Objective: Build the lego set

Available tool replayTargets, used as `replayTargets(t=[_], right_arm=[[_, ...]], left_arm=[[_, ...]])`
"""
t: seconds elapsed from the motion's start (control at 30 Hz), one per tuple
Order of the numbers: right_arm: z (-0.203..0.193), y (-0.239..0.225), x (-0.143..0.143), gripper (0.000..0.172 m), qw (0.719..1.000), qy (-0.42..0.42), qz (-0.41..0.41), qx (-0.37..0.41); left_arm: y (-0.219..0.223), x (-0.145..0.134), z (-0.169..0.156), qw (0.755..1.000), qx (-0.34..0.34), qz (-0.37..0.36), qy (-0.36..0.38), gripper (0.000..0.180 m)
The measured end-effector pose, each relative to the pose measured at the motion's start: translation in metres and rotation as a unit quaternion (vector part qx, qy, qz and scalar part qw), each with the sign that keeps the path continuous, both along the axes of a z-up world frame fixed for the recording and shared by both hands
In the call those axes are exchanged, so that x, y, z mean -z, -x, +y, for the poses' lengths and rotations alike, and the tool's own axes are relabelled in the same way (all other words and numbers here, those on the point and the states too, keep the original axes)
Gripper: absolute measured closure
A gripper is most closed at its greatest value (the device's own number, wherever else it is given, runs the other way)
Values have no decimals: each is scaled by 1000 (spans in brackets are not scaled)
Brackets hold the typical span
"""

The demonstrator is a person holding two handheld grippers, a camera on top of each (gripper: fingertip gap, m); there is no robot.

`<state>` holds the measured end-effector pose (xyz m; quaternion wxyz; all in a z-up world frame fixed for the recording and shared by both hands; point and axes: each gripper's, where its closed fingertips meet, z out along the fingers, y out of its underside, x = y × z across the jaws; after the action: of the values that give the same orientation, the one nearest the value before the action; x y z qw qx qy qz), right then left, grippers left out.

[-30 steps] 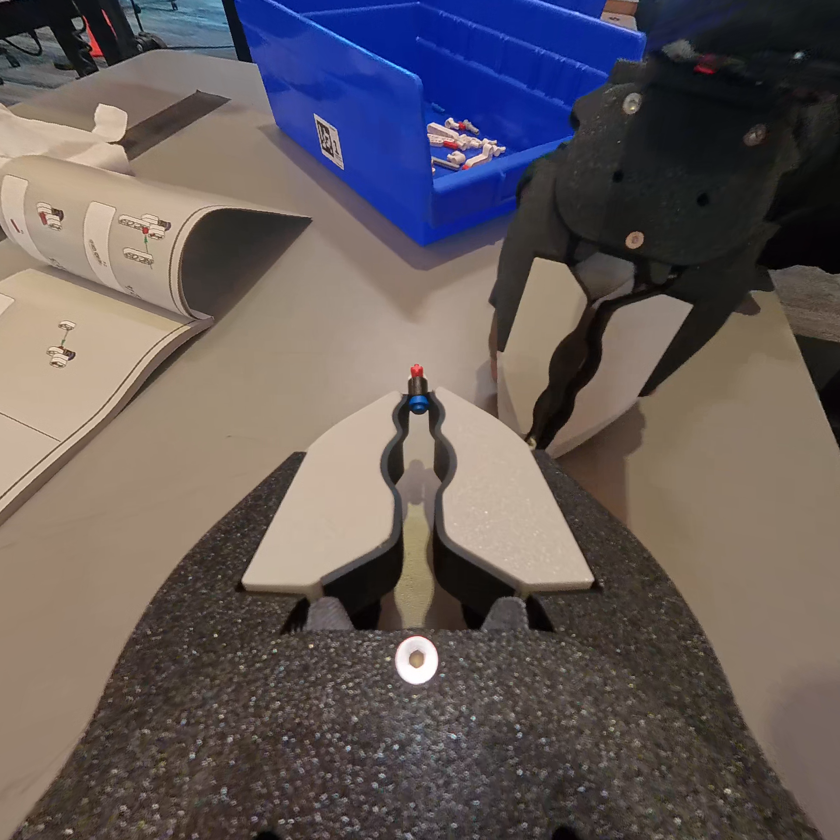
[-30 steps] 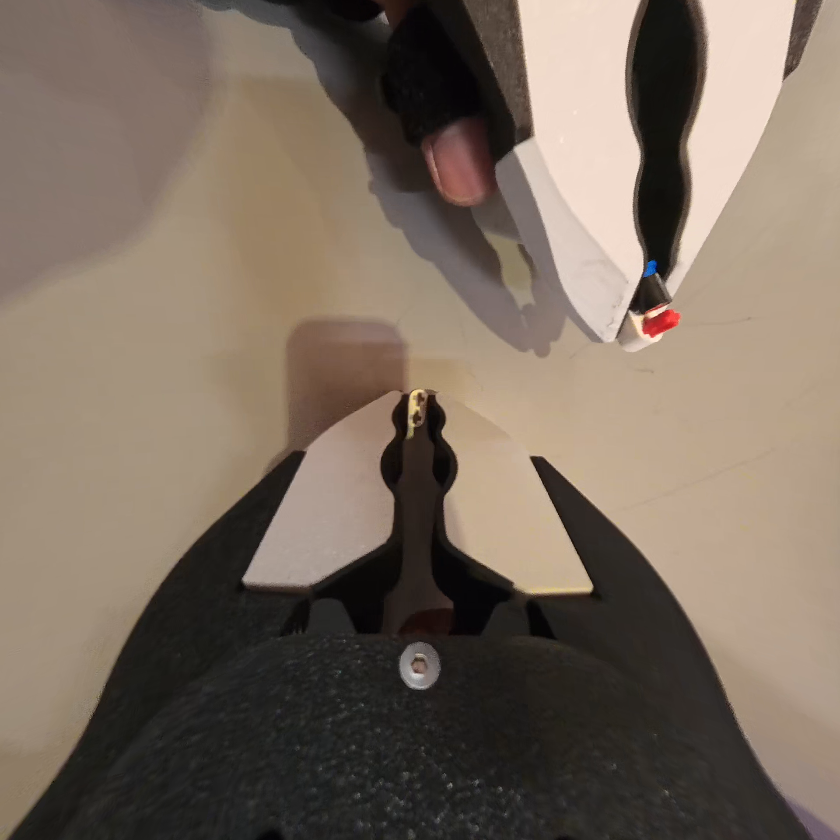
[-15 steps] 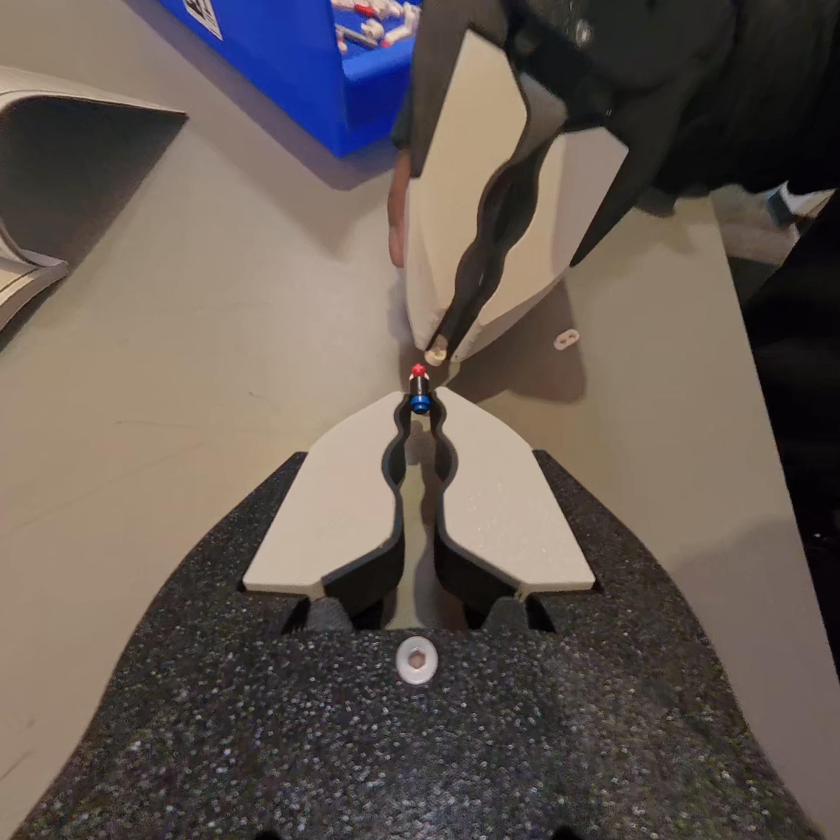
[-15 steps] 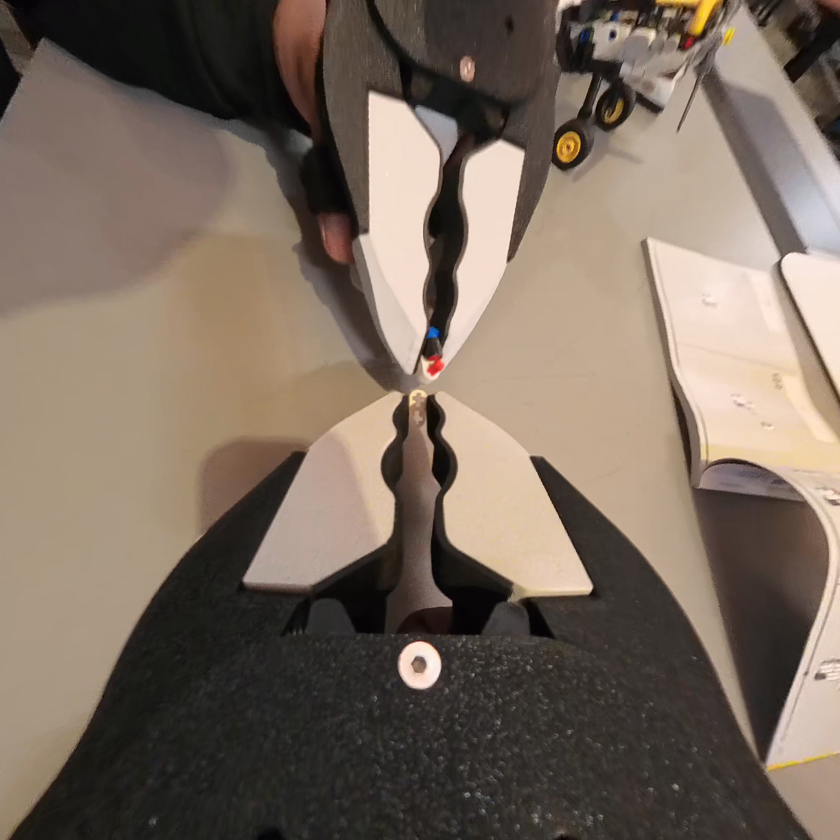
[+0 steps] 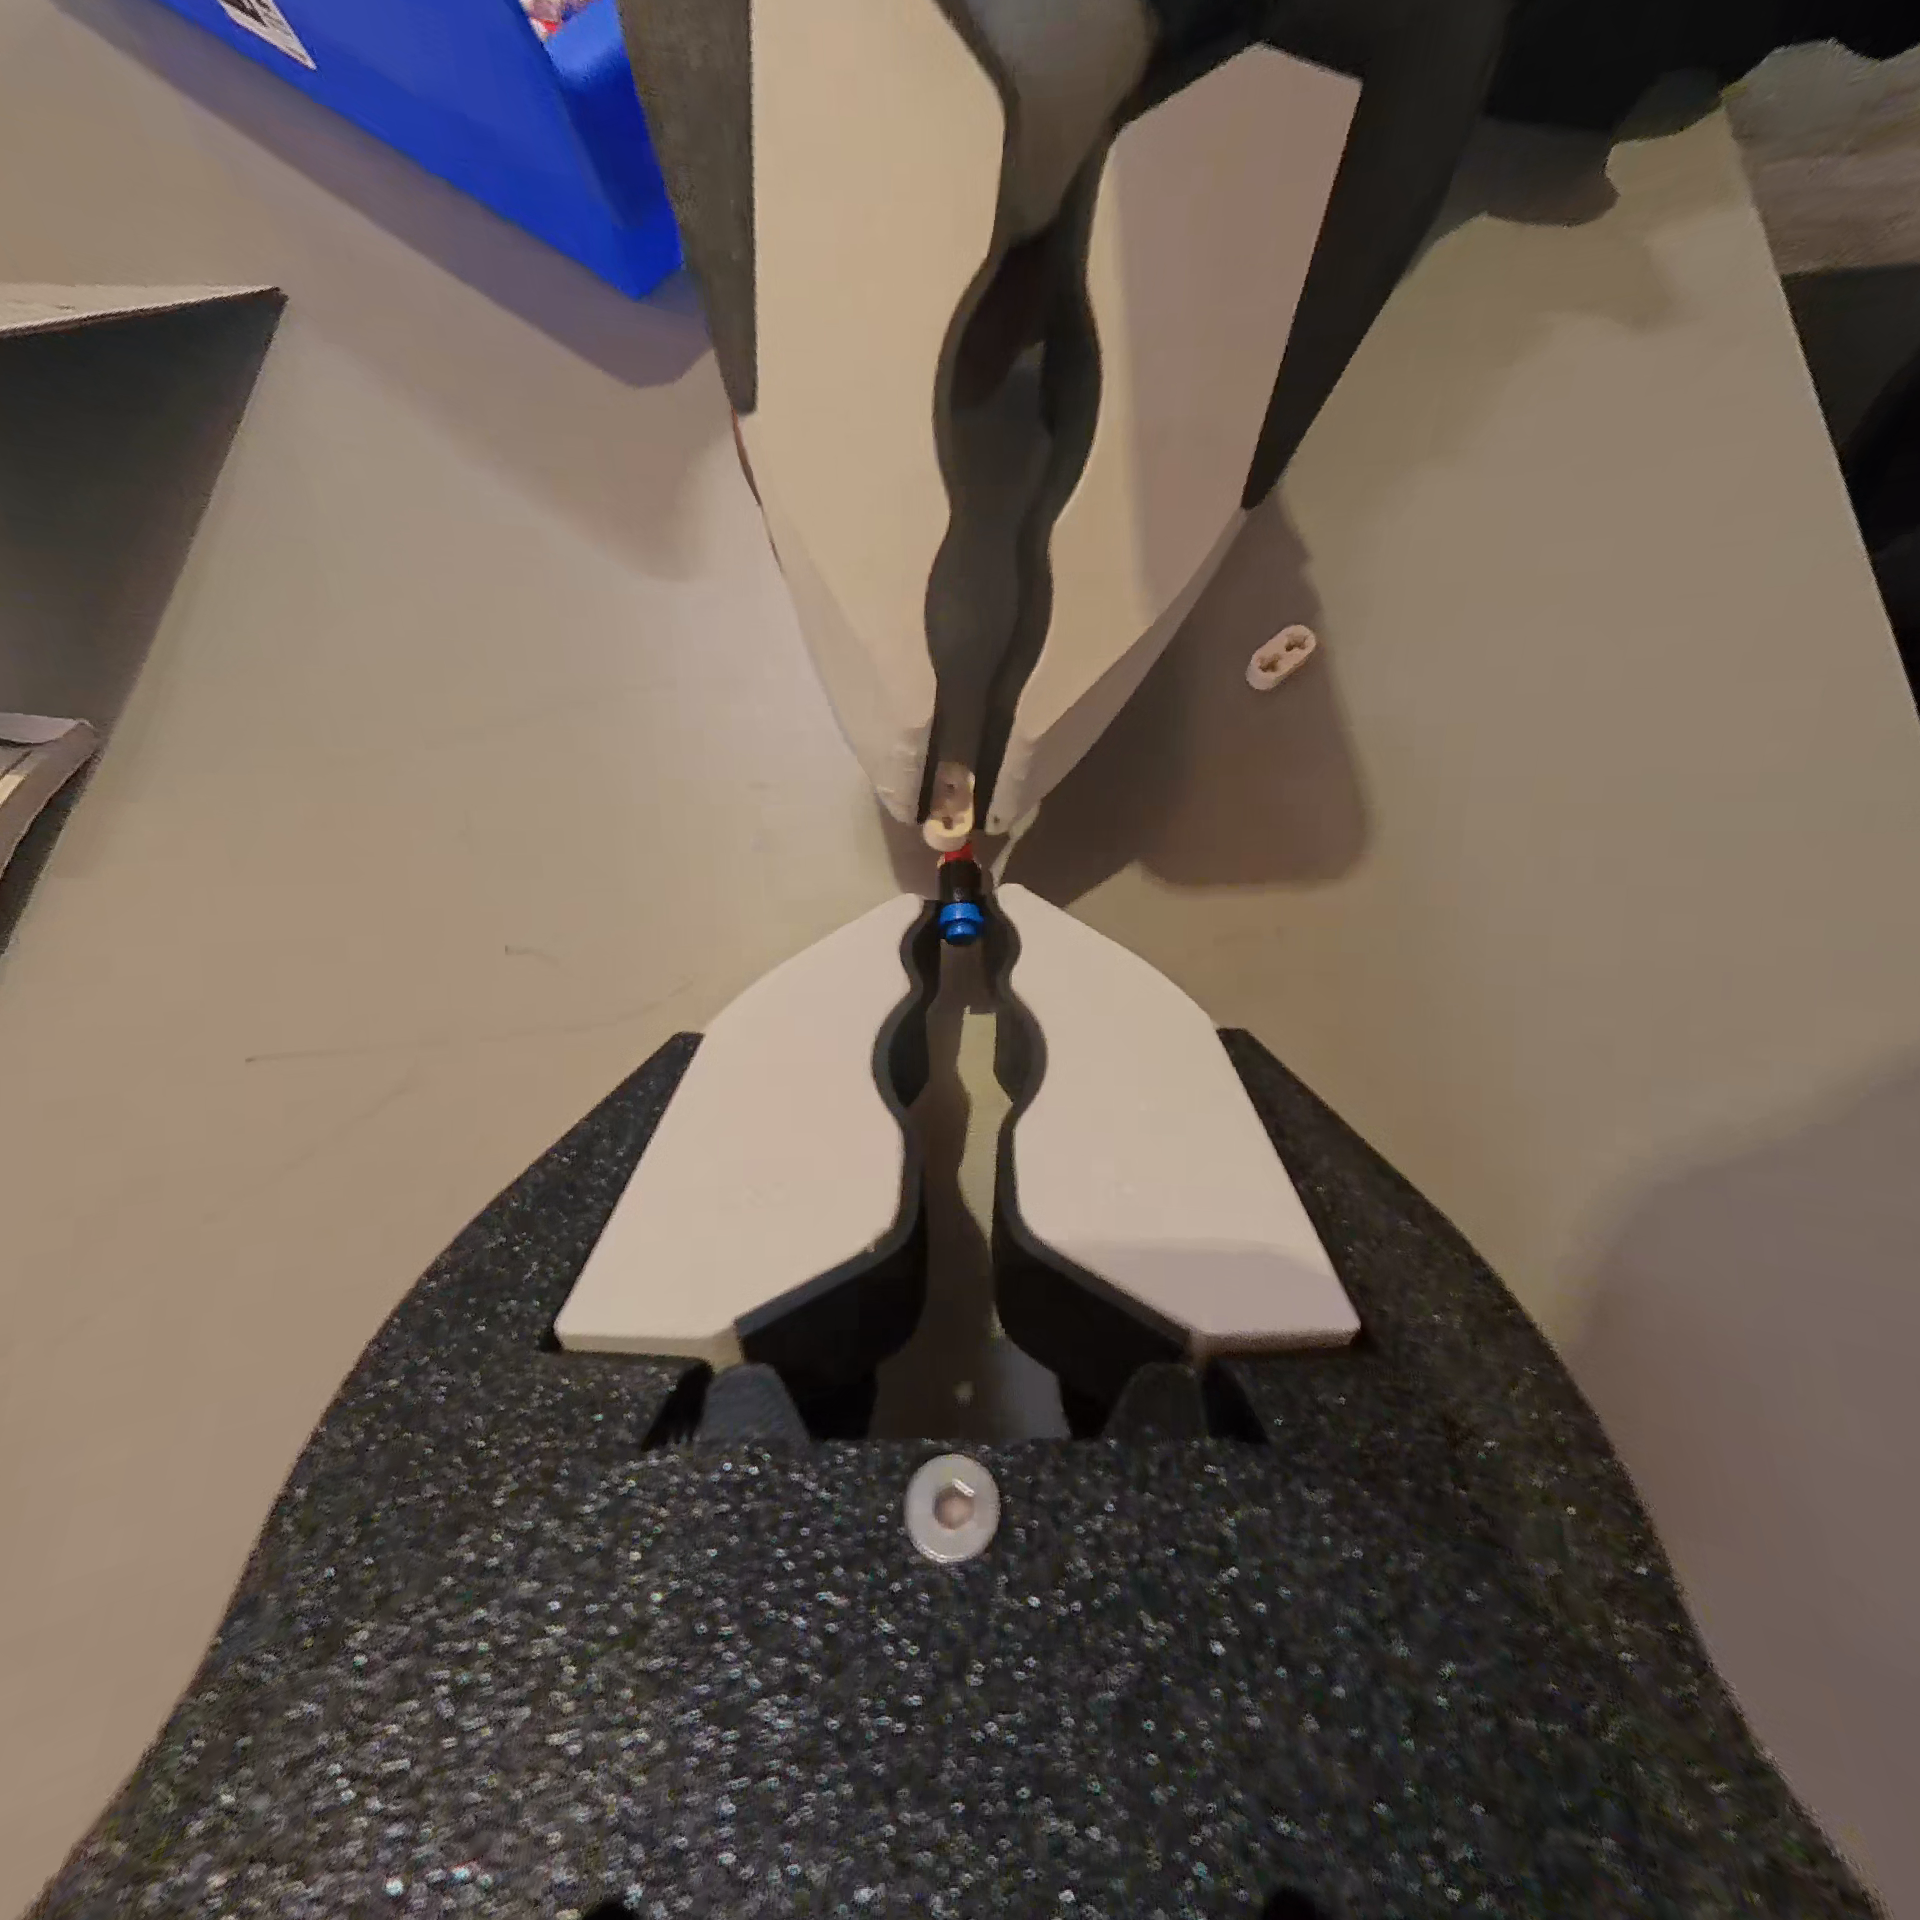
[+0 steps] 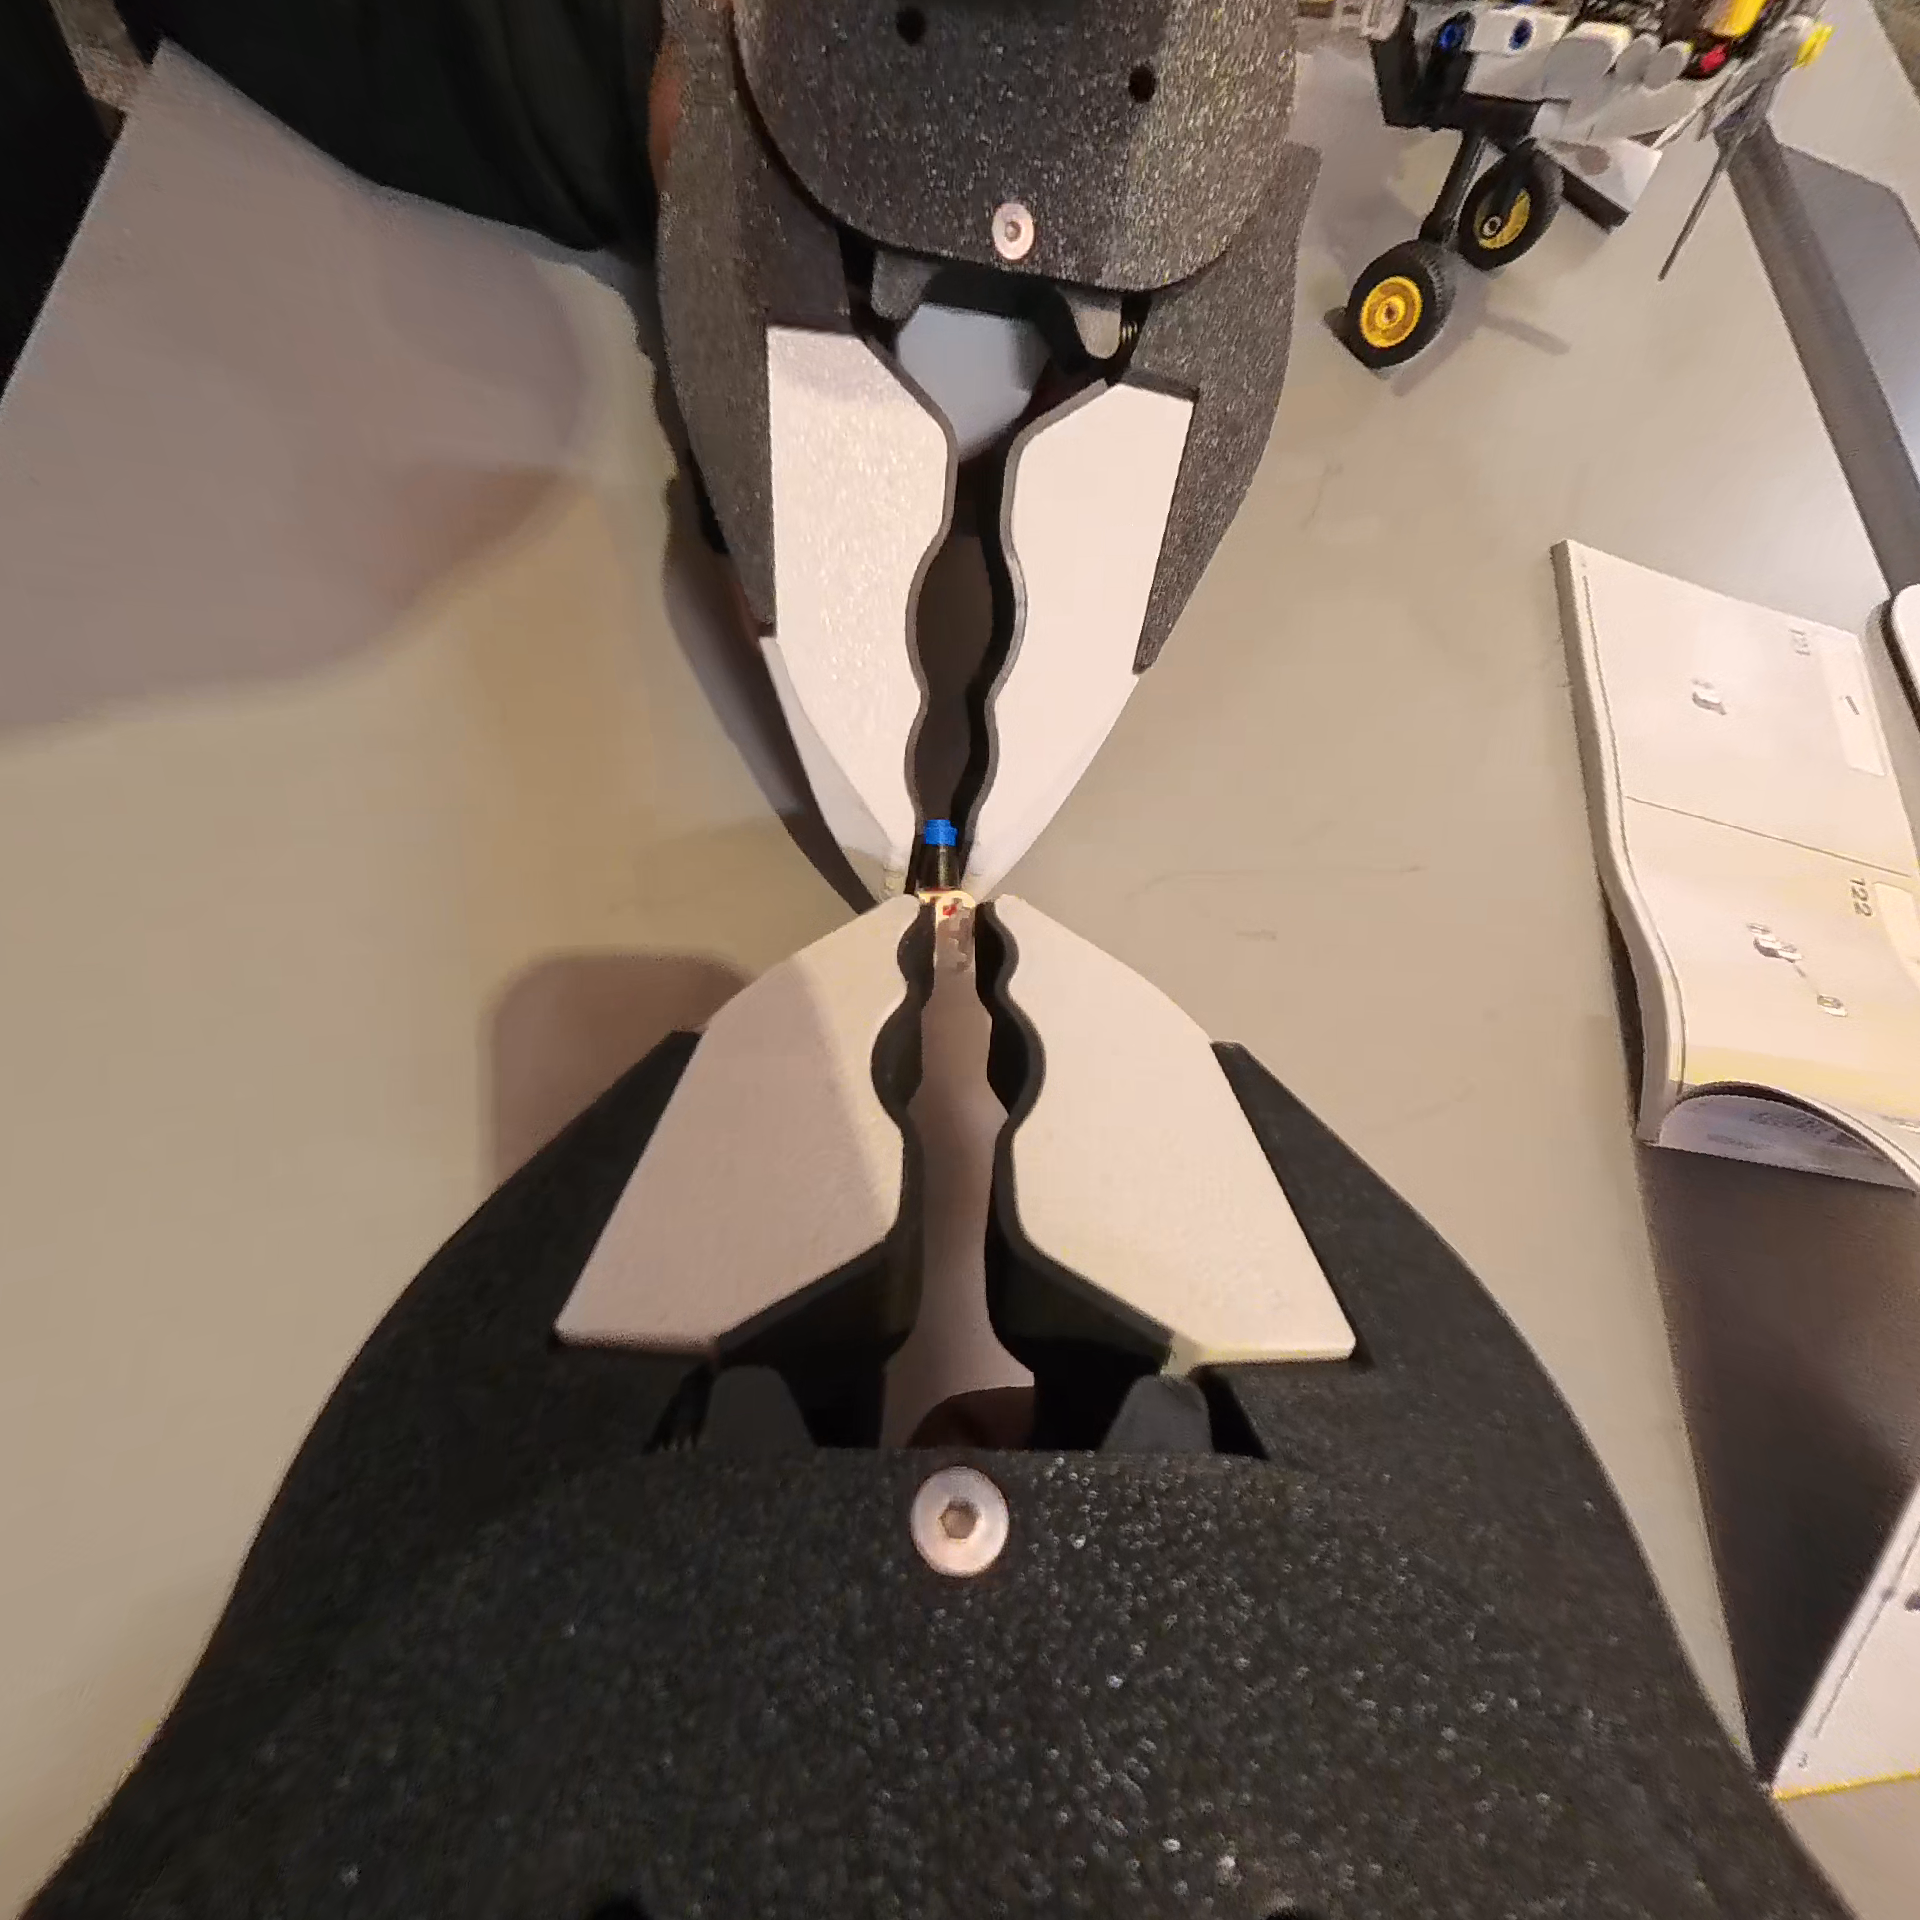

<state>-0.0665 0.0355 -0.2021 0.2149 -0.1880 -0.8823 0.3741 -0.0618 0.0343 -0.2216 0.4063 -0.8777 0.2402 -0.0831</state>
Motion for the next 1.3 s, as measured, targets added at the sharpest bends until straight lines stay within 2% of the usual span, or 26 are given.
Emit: replayTargets(t=[0.53, 1.3], right_arm=[[-4, -9, 9, 165, 998, -1, -56, -16], [-8, -16, -6, 165, 994, 78, -58, -53]], left_arm=[[-6, 4, -1, 997, 35, 61, -21, 173], [-13, -13, -2, 995, 68, 12, -74, 174]])
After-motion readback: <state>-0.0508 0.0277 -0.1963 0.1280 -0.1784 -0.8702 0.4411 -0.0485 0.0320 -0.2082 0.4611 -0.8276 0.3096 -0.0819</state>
